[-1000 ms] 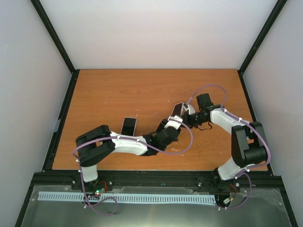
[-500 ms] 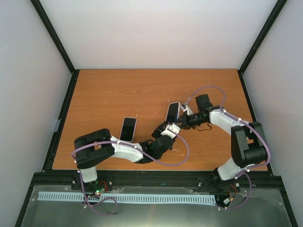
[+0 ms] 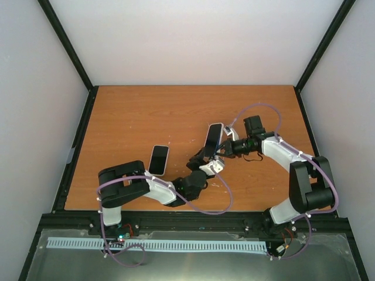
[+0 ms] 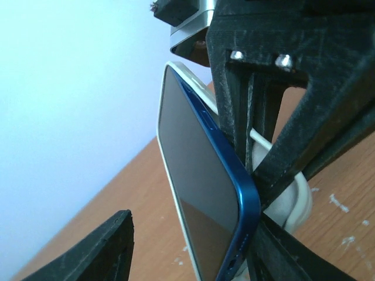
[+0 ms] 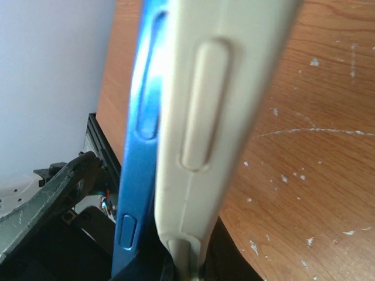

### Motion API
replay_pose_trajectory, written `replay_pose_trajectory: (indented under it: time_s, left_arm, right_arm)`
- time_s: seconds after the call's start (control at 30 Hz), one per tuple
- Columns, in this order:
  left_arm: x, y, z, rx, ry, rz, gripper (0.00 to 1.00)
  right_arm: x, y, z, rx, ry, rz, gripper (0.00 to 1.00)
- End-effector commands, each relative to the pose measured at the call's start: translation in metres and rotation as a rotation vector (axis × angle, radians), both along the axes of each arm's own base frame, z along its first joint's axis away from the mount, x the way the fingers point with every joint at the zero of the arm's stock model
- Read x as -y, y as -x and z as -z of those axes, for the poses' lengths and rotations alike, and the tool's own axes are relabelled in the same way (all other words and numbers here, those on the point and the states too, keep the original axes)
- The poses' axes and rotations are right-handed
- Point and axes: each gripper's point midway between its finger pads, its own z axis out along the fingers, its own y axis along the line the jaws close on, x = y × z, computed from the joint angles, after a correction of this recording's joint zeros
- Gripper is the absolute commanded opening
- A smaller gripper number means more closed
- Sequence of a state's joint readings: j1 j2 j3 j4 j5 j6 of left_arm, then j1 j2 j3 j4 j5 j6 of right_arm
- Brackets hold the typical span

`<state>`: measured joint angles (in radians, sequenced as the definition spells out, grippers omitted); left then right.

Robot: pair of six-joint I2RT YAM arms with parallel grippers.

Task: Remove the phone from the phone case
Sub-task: Remove the phone case from the phone.

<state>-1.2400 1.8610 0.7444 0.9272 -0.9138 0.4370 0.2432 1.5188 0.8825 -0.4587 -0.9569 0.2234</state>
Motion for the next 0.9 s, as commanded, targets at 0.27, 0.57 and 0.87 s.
replay_pose_trajectory:
  time_s: [0.27, 0.57, 0.87]
  left_arm:
    - [-0.046, -0.005, -0.042, 0.187, -0.200, -0.079, 0.49]
    - [-0.056, -0.011, -0.063, 0.129, -0.129, -0.069, 0.48]
    - [-0.045, -0.022, -0.007, -0.064, -0.186, -0.048, 0.43]
  right_arm:
    - [-0.015, 0.029, -0.023, -0.035, -0.130, -0.151, 0.03]
    - [-0.009, 0.027, -0.001, -0.028, -0.020, -0.134, 0.03]
    - [-0.010, 0.025, 0.027, -0.072, 0.072, -0.160, 0.03]
